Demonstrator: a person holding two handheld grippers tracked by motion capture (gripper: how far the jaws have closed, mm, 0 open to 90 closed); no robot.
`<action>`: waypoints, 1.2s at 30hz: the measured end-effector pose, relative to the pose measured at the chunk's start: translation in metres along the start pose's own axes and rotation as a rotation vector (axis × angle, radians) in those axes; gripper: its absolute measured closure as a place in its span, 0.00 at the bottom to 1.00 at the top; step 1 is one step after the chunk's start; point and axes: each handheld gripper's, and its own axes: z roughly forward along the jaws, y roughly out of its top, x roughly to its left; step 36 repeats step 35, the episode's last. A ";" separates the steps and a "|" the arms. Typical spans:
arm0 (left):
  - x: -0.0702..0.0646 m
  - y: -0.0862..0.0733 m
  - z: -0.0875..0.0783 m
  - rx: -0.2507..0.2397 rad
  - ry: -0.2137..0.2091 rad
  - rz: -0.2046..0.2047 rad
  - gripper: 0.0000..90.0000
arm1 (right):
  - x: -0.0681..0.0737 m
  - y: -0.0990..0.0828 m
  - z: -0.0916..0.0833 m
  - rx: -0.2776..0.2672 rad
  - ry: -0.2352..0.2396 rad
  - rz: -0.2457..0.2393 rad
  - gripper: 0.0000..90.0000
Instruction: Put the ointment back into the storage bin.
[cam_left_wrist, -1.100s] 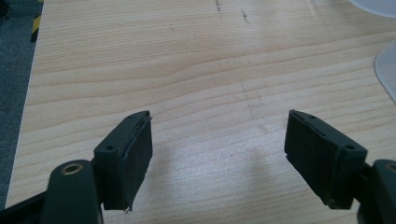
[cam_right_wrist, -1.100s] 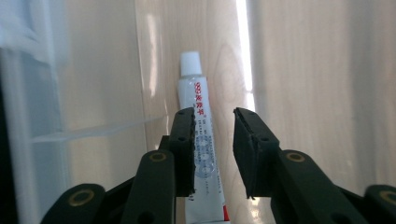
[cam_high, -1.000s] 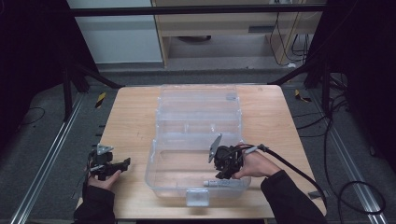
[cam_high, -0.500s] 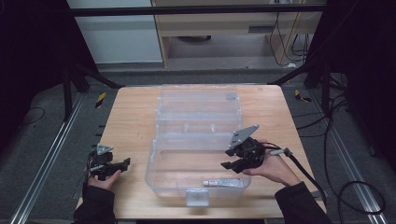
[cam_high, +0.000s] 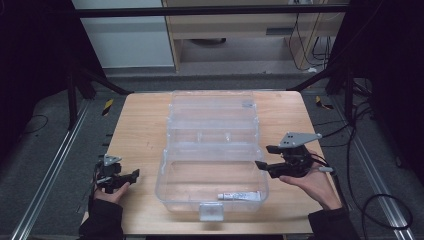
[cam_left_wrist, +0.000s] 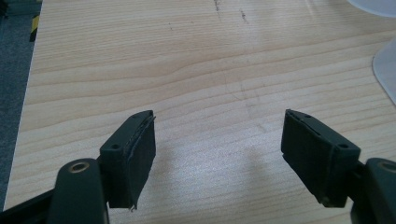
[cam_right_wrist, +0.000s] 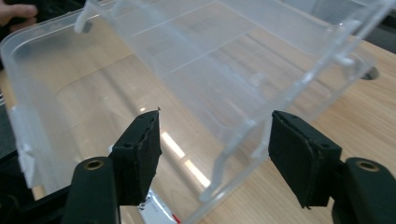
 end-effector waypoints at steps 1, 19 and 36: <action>0.000 0.000 0.000 0.000 0.000 0.000 0.30 | -0.002 -0.003 -0.001 -0.012 -0.010 0.014 0.35; 0.001 0.000 -0.002 -0.013 0.001 -0.001 0.35 | -0.046 -0.067 -0.006 -0.128 -0.247 0.203 0.19; 0.002 0.000 0.000 -0.024 0.022 -0.001 0.25 | -0.076 -0.131 0.005 -0.112 -0.376 0.340 0.12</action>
